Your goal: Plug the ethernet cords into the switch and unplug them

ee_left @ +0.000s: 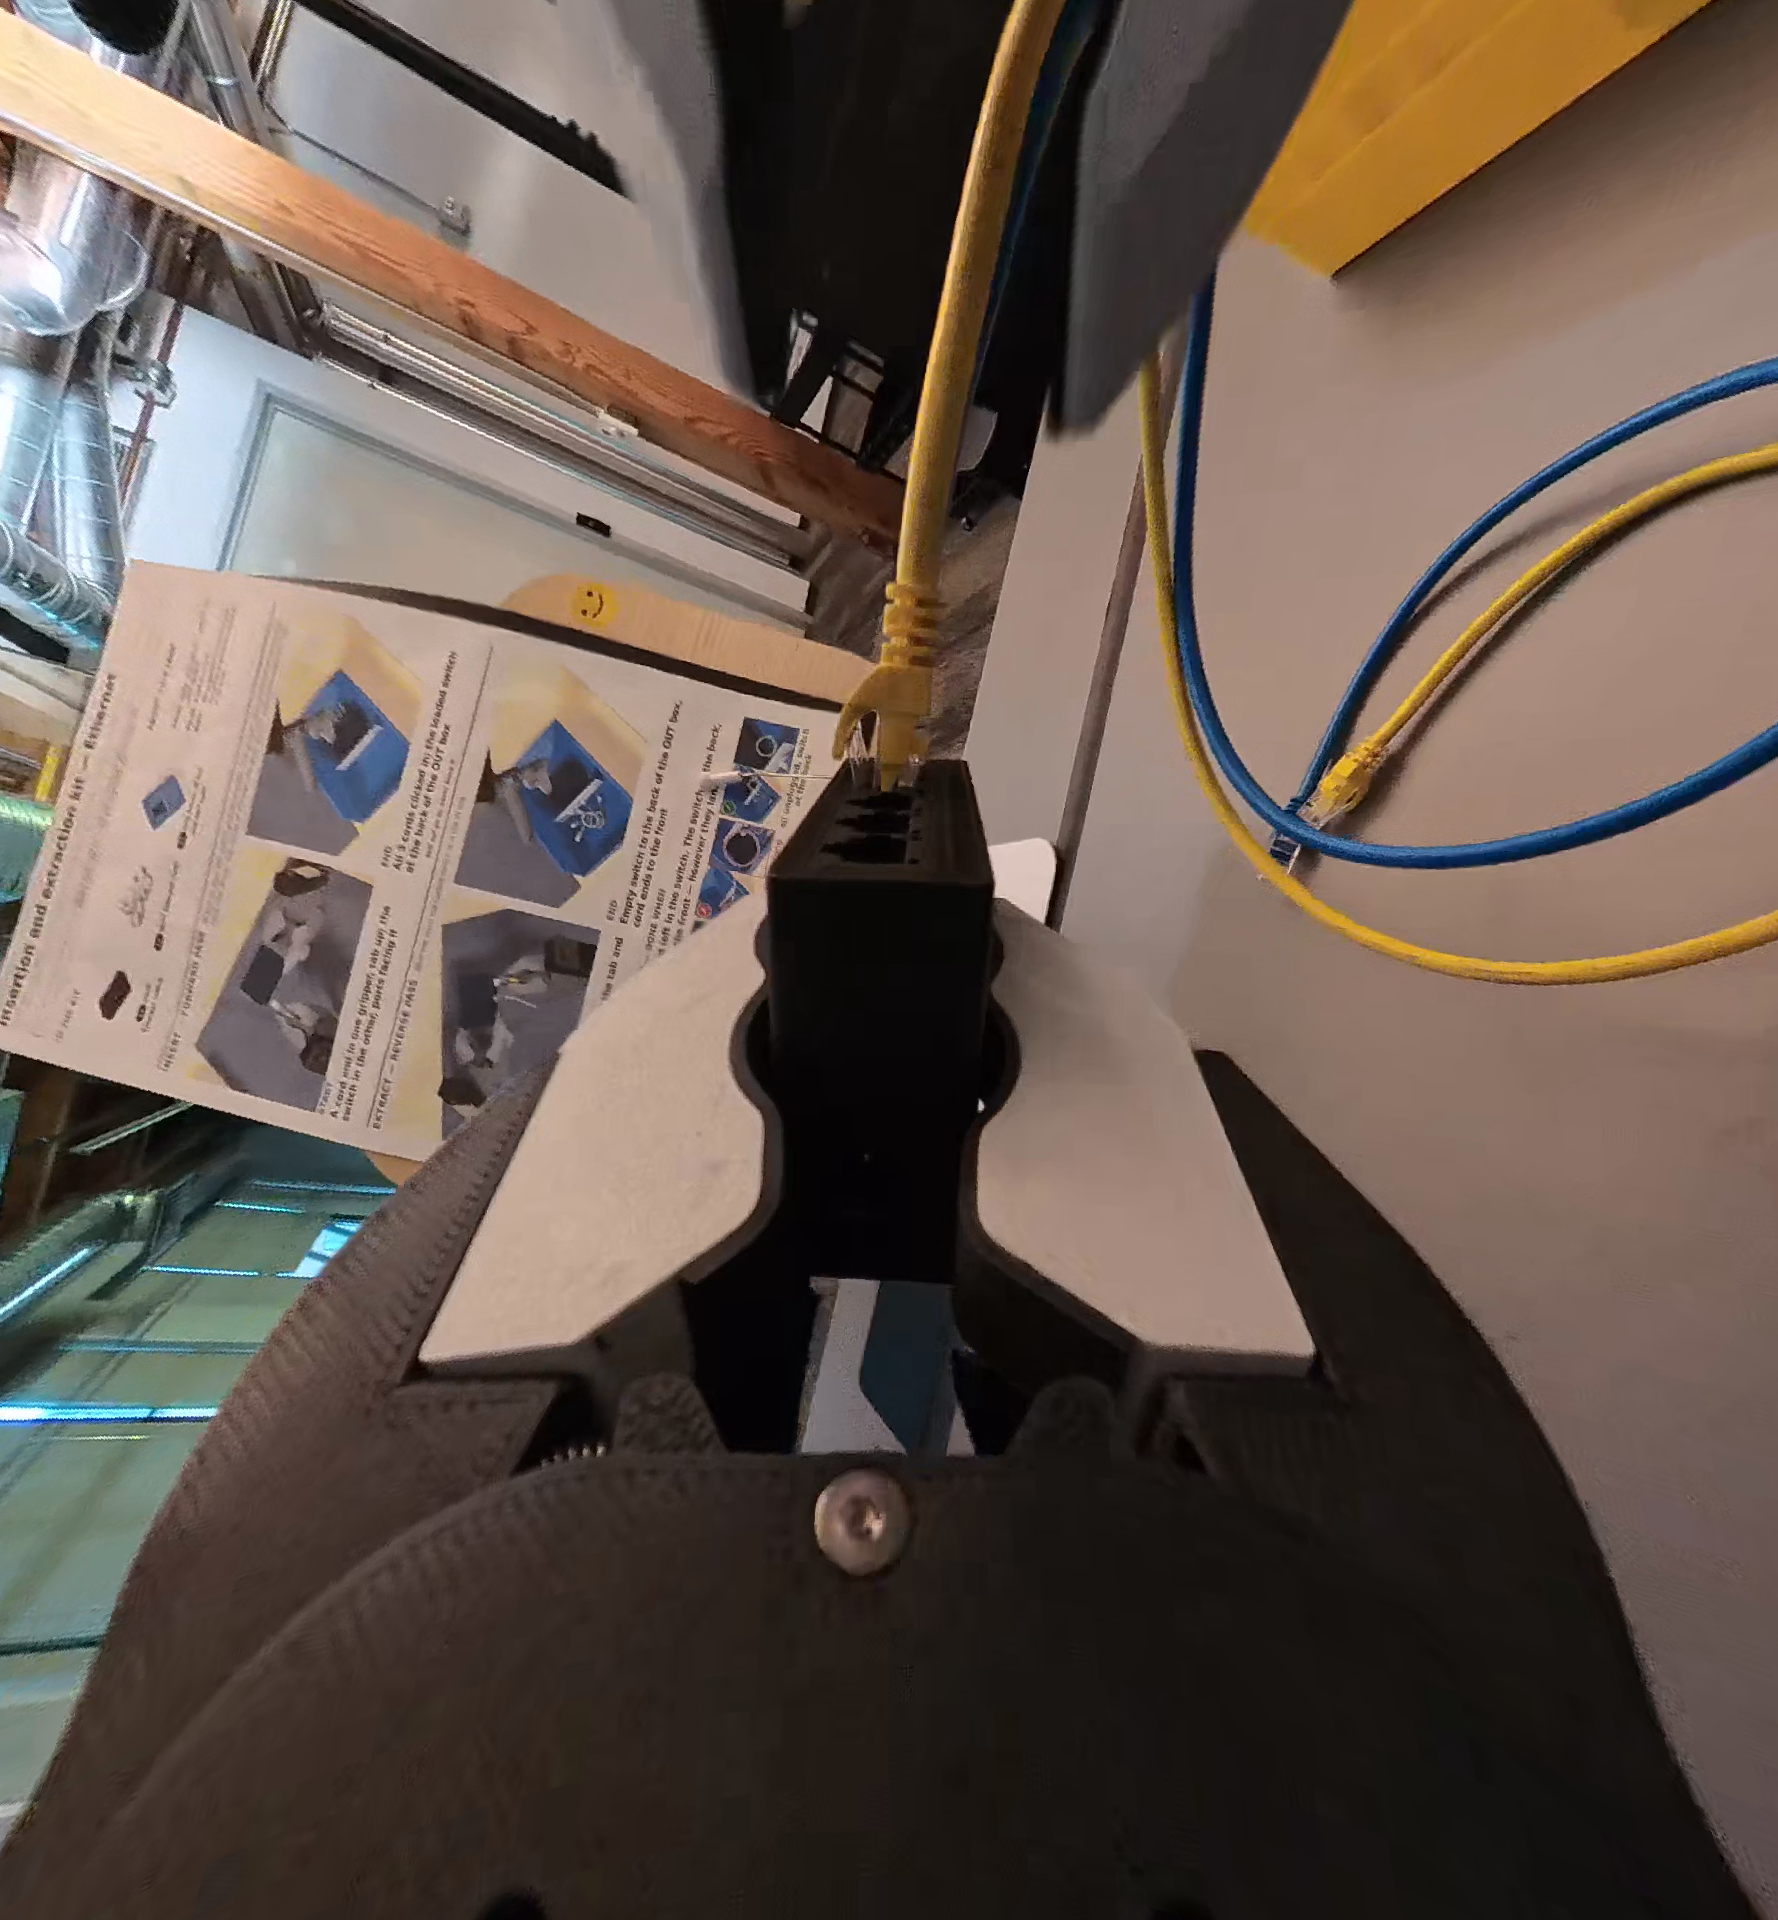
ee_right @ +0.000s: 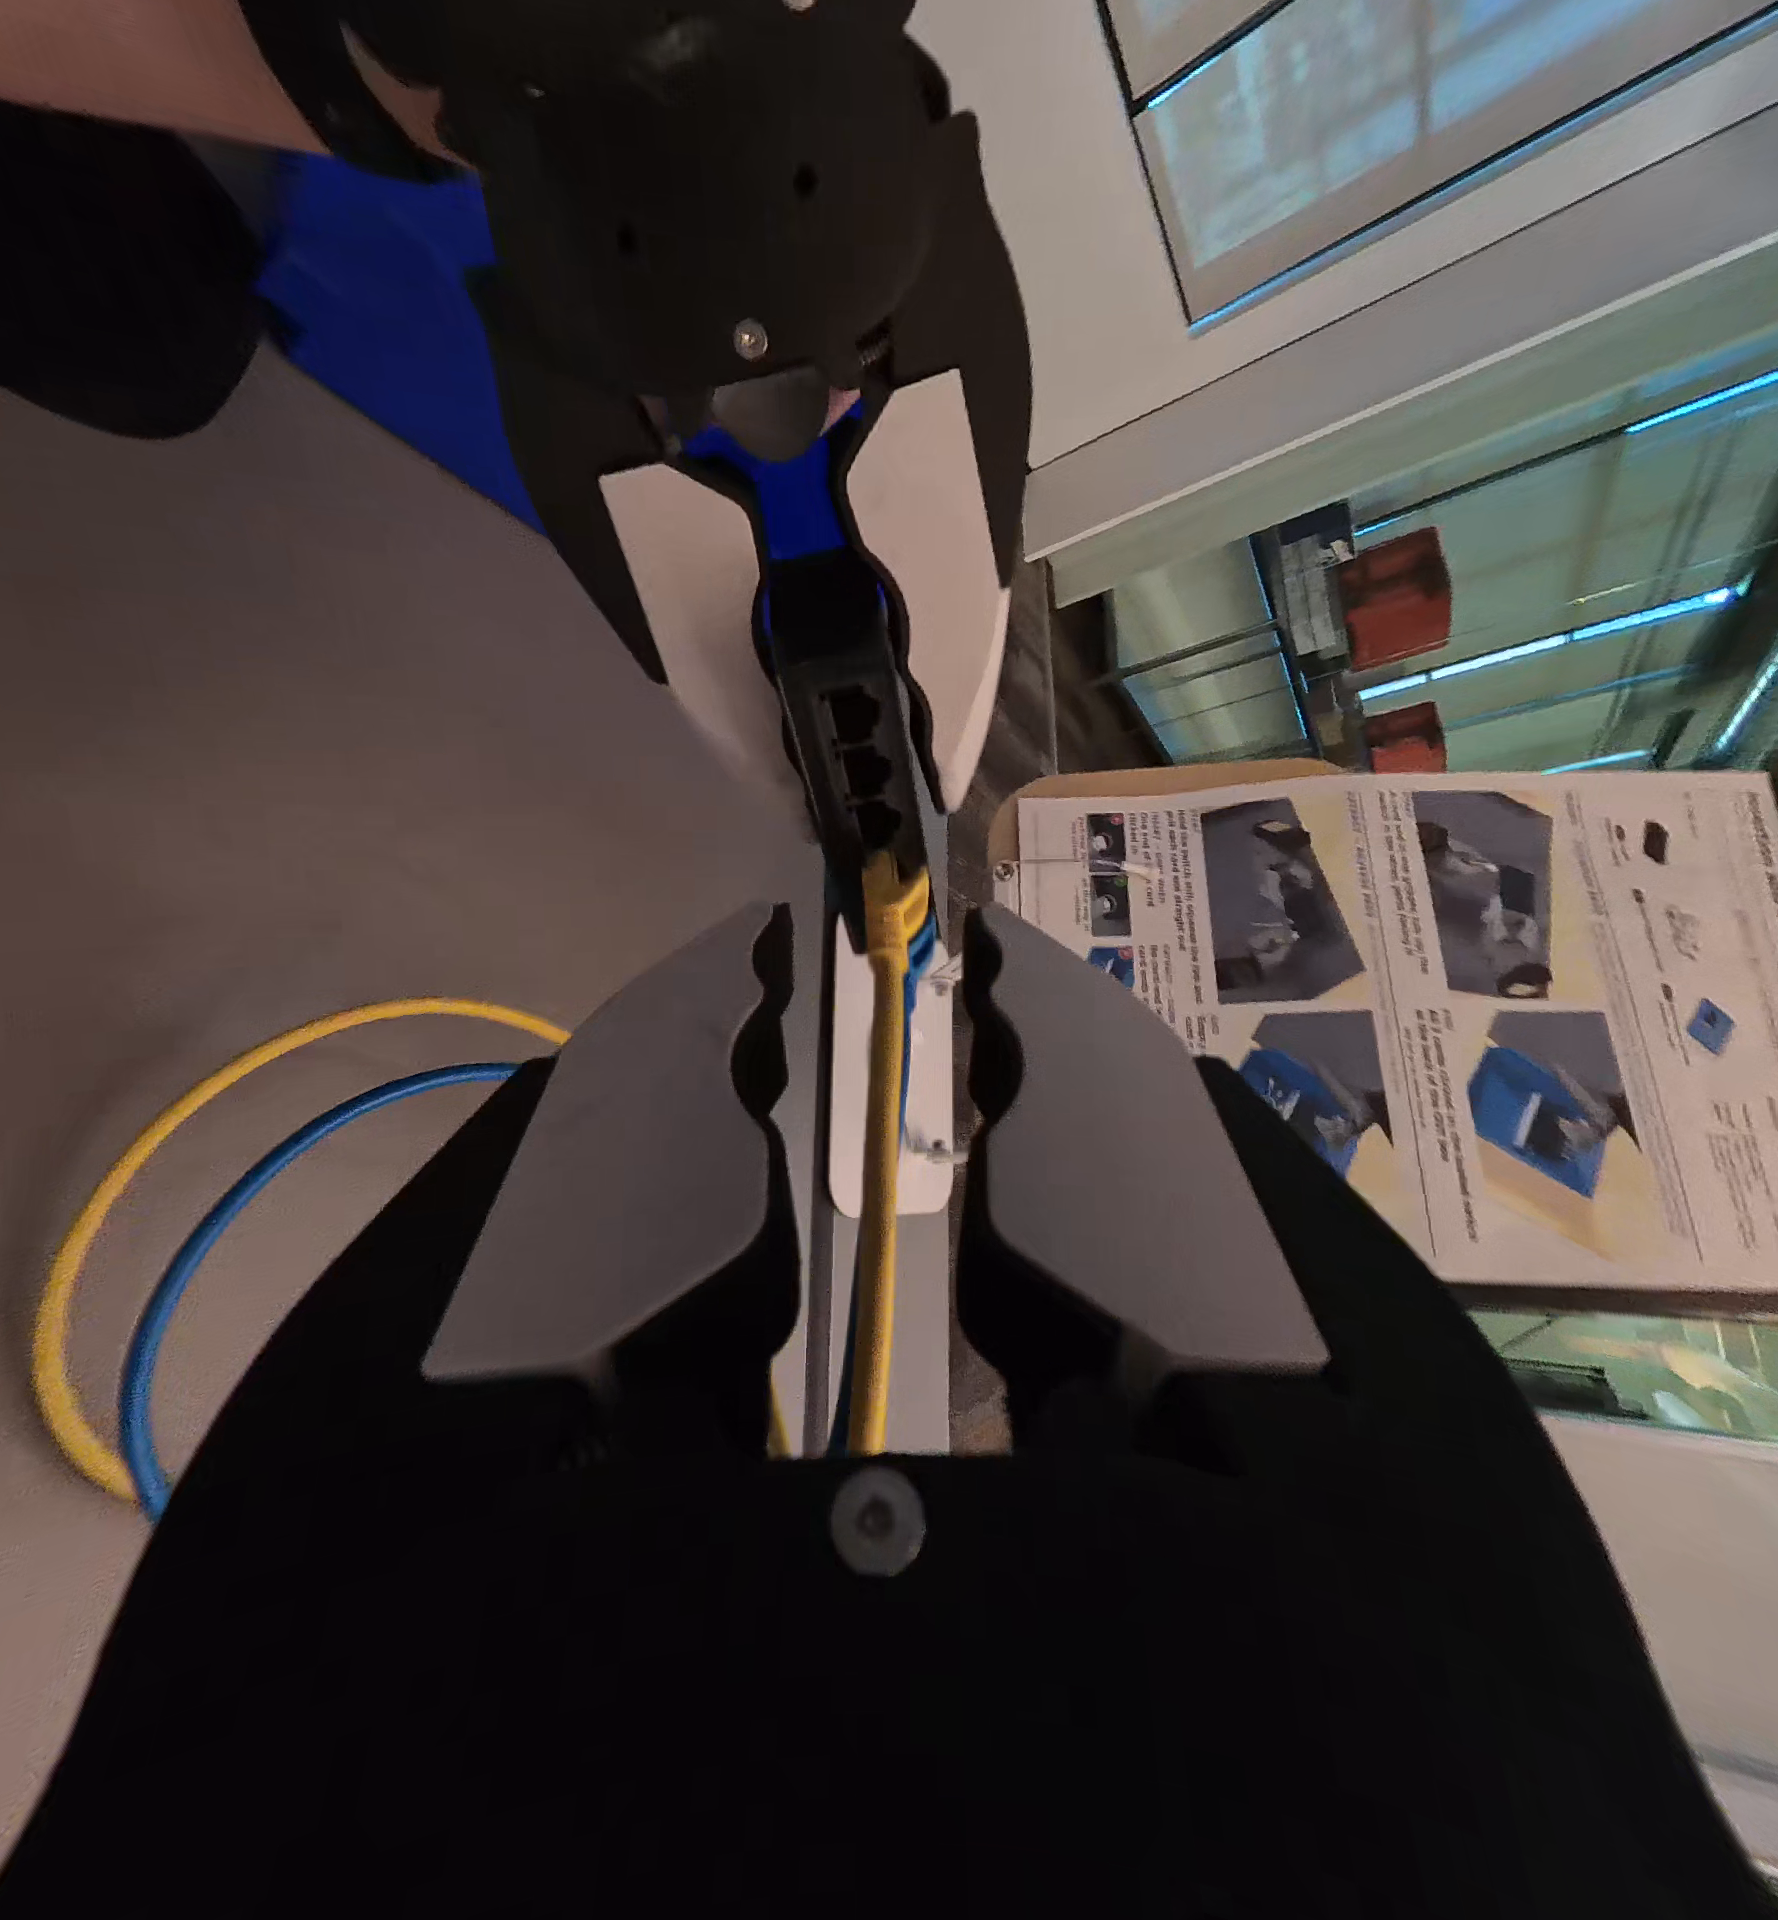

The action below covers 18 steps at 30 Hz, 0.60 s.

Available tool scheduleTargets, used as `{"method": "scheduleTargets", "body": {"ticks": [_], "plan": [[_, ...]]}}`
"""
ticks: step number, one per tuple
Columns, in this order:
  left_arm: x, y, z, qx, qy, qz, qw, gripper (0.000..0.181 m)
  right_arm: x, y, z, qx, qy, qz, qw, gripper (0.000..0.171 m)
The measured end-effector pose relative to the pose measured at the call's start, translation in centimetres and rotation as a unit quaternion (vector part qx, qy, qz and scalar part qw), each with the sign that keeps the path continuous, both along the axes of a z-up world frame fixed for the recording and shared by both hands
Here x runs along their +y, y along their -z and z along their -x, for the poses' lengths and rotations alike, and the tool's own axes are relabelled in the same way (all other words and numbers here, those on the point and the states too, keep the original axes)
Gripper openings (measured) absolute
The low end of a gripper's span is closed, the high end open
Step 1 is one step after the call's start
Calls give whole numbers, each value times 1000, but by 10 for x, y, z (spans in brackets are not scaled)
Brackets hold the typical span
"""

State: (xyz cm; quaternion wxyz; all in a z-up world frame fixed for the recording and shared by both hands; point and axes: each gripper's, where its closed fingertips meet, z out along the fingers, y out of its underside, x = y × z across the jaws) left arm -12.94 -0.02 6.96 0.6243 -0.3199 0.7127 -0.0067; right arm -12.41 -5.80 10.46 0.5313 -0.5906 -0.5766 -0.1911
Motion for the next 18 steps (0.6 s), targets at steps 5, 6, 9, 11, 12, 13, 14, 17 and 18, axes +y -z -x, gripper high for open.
{"method": "scheduleTargets", "body": {"ticks": [5,6,9,11,12,13,14,17,18], "plan": [[-5,-1,-2,3,6,-10,1000,30,24,20,-9,-78,38,29,996,26],[-6,-1,-2,3,7,-12,1000,30,27,21,-9,-79,39,34,996,26],[-8,-1,-3,5,11,-10,1000,30,30,22,-6,-76,27,33,996,24],[-10,-1,-3,4,13,-8,1000,30,31,19,-4,-72,17,24,997,20],[-10,-2,-3,2,13,-9,1000,30,30,19,-4,-70,14,22,997,19],[-10,-2,-3,3,14,-9,1000,30,30,19,-4,-66,12,24,997,18],[-10,-2,-3,3,16,-6,1000,30,29,19,-4,-62,10,23,998,18],[-12,-1,-3,6,18,-6,1000,30,28,20,-3,-64,-2,11,998,18],[-12,-1,-3,6,18,-7,1000,30,28,20,-3,-65,-4,6,998,18]]}}
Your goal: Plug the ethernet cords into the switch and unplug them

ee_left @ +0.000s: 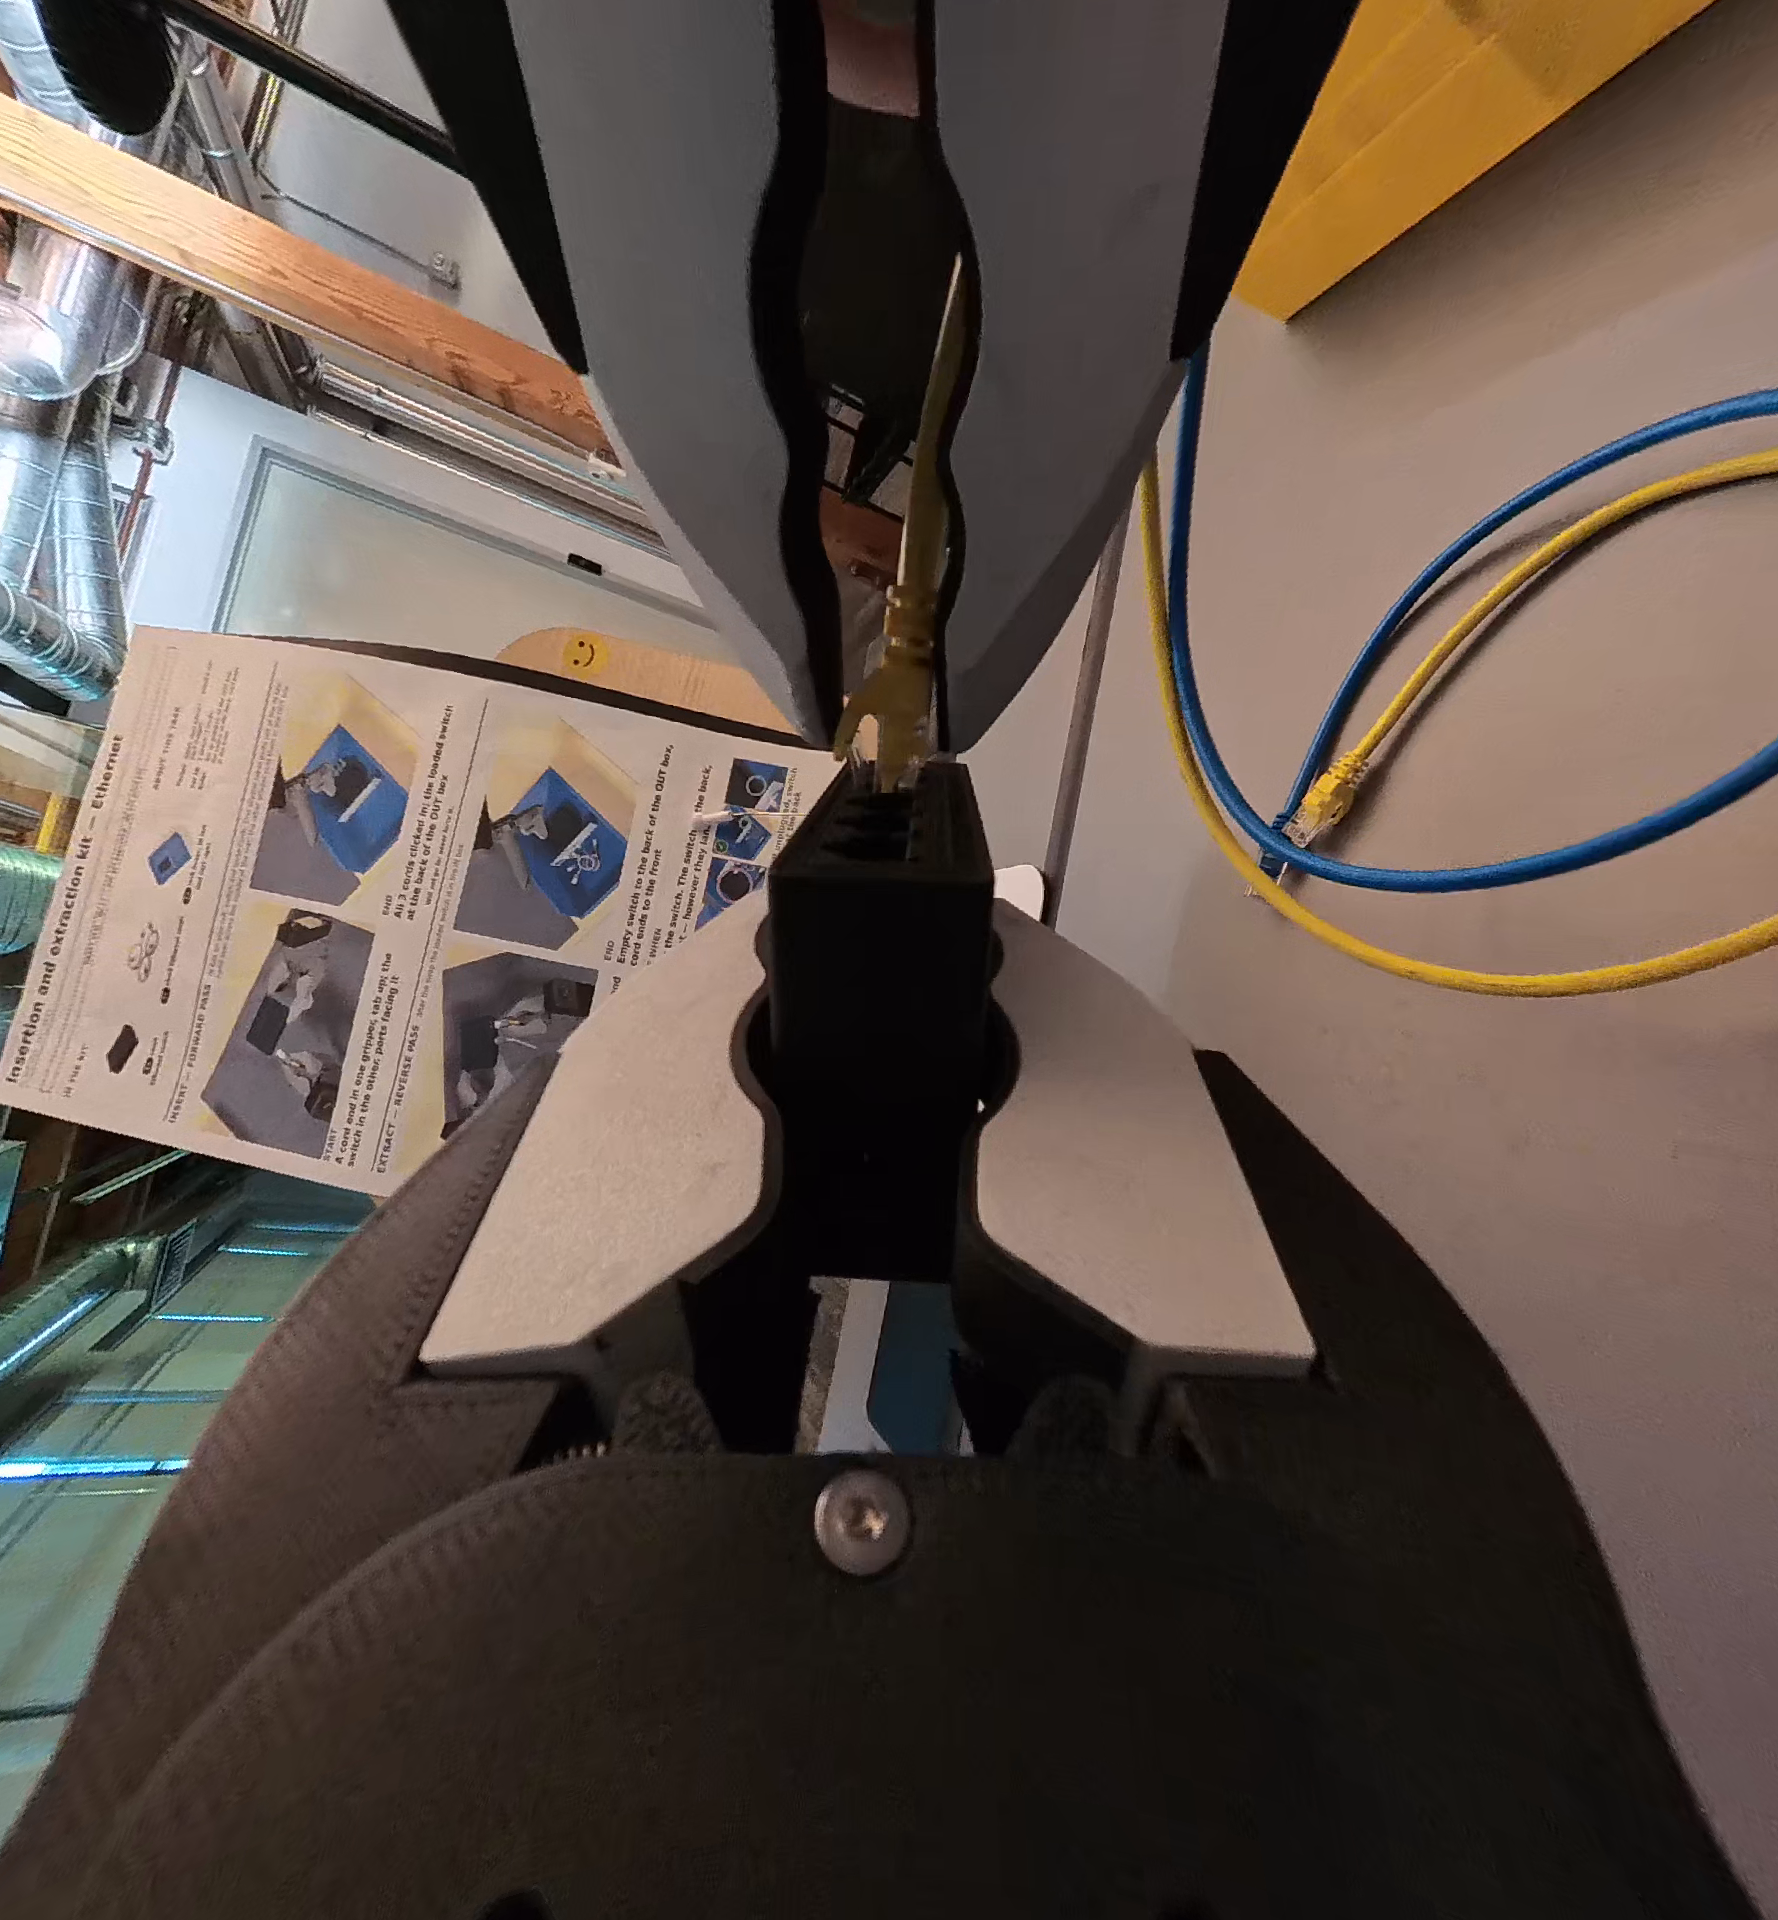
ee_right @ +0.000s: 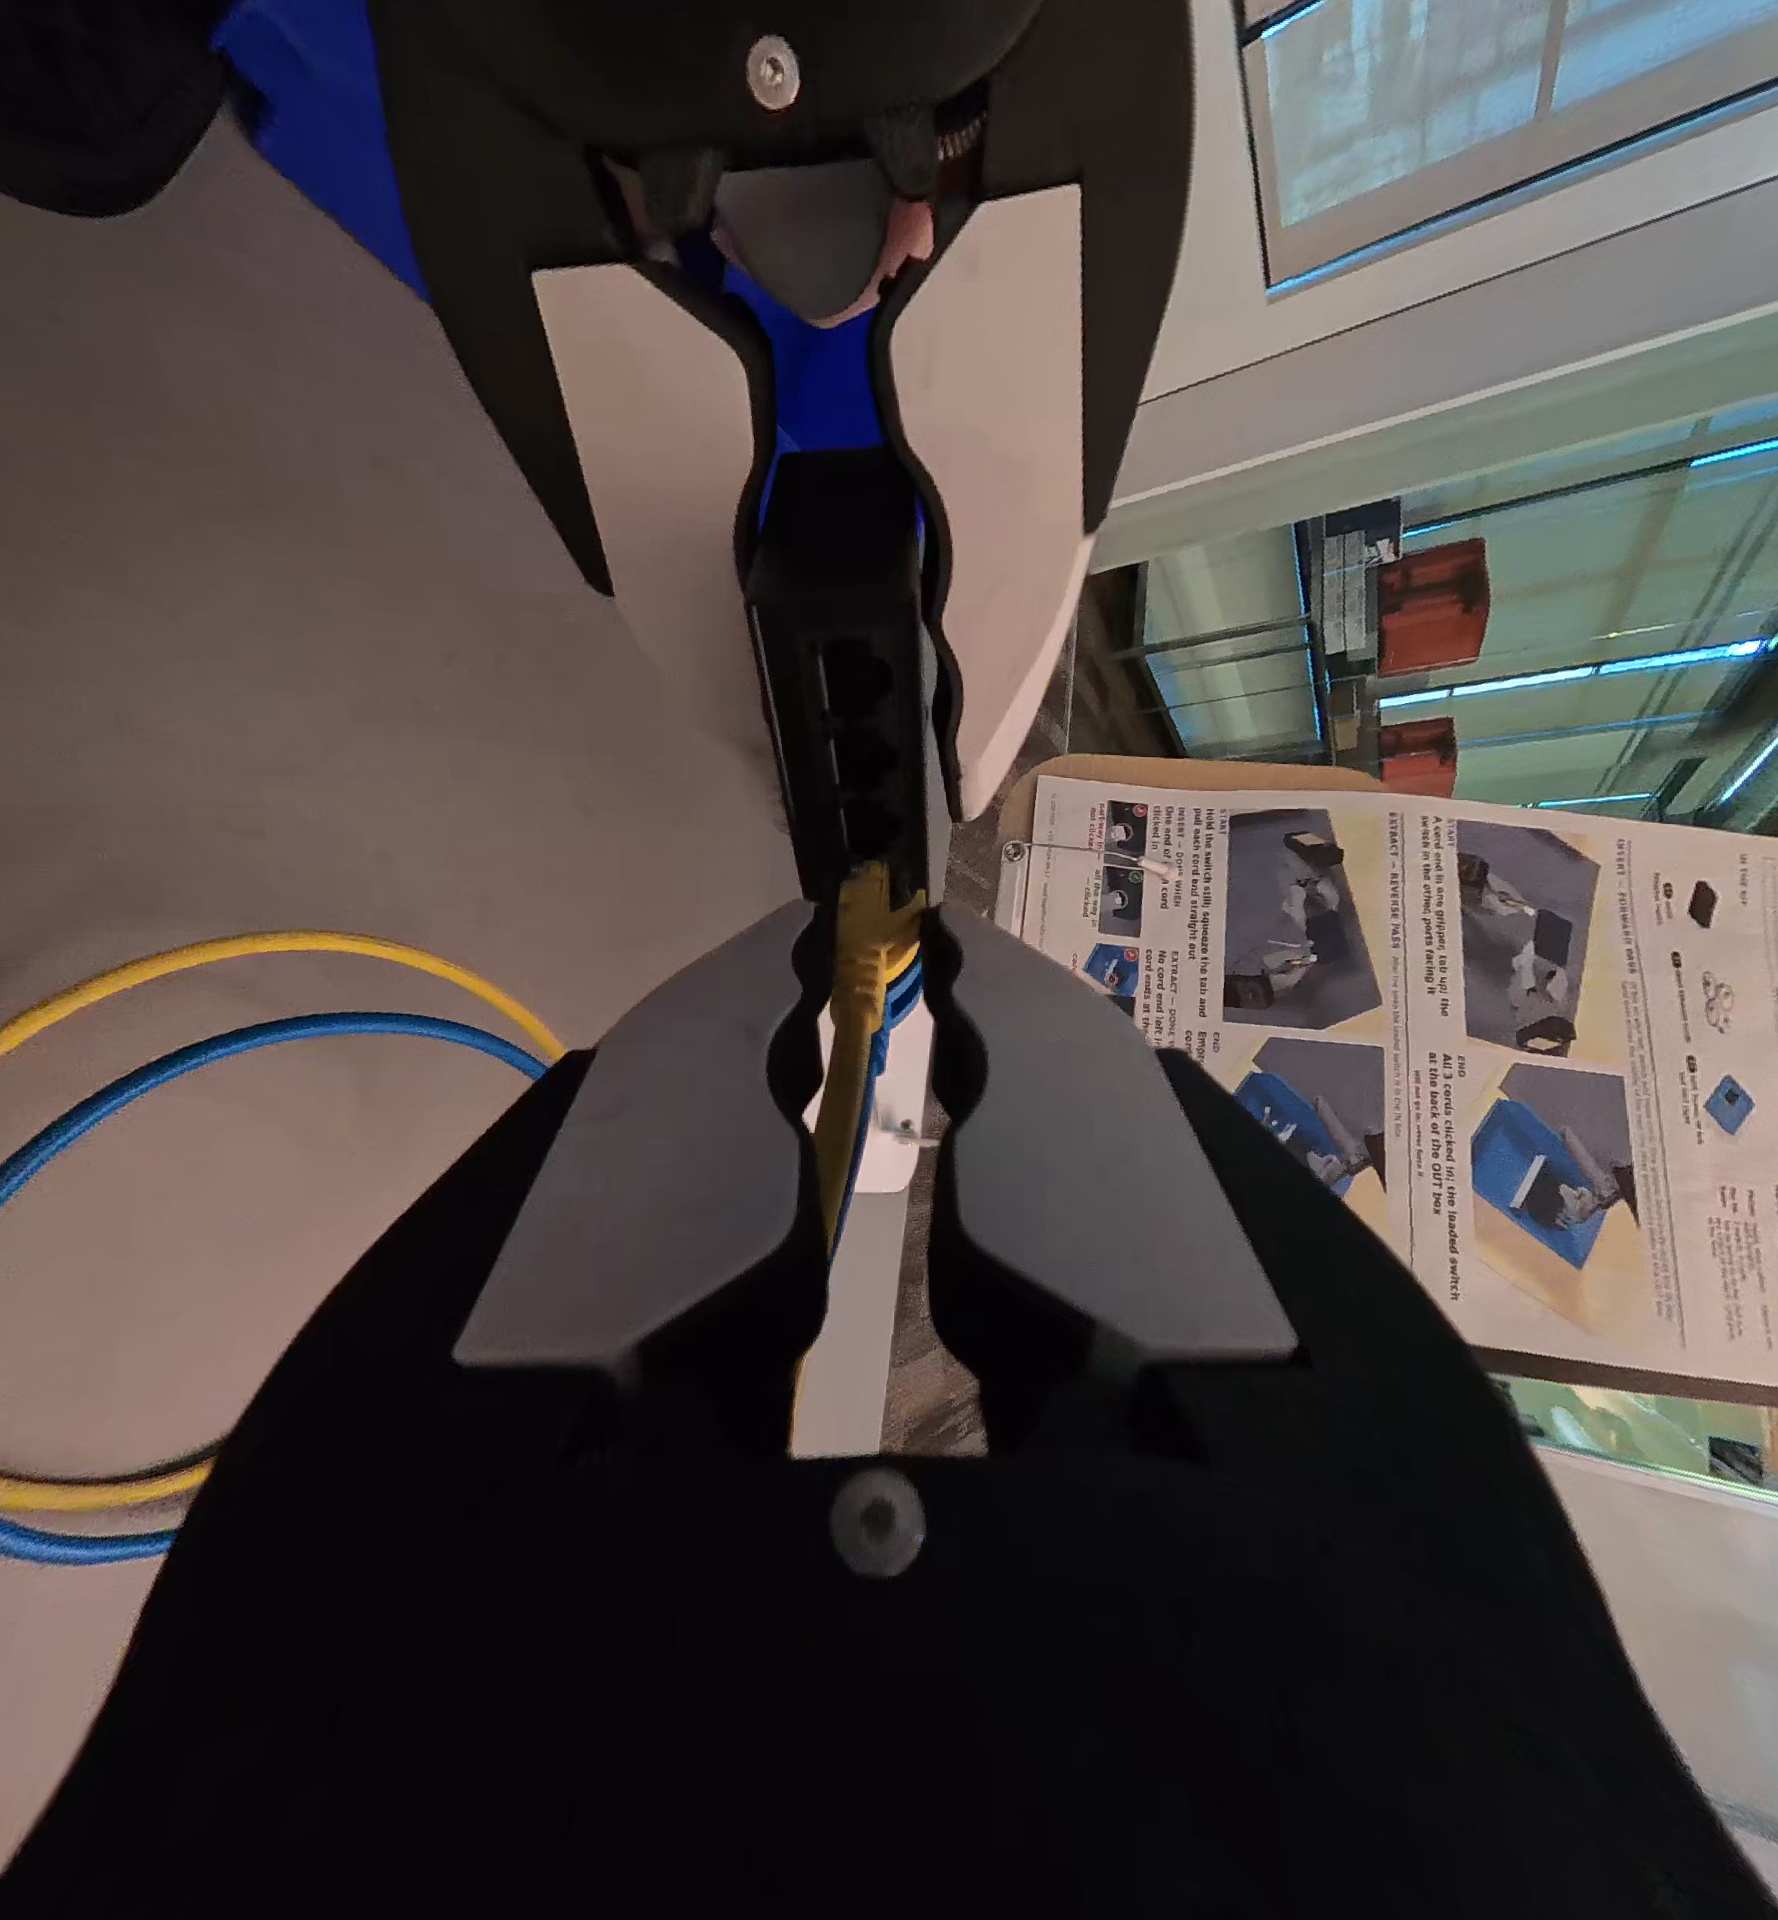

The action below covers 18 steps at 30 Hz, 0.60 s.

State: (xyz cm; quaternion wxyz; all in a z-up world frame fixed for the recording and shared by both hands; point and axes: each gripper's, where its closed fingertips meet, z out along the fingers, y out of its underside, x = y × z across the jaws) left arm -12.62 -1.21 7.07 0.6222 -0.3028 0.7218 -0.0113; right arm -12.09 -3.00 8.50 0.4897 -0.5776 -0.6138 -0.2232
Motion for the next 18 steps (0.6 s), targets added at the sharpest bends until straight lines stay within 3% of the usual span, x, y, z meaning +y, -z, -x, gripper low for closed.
{"method": "scheduleTargets", "body": {"ticks": [8,18], "plan": [[-3,-2,1,1,1,-1,1000,29,0,0,1,-9,-10,-14,1000,17],[-4,10,-14,21,6,25,999,30,-6,13,-13,-60,11,113,992,15]]}}
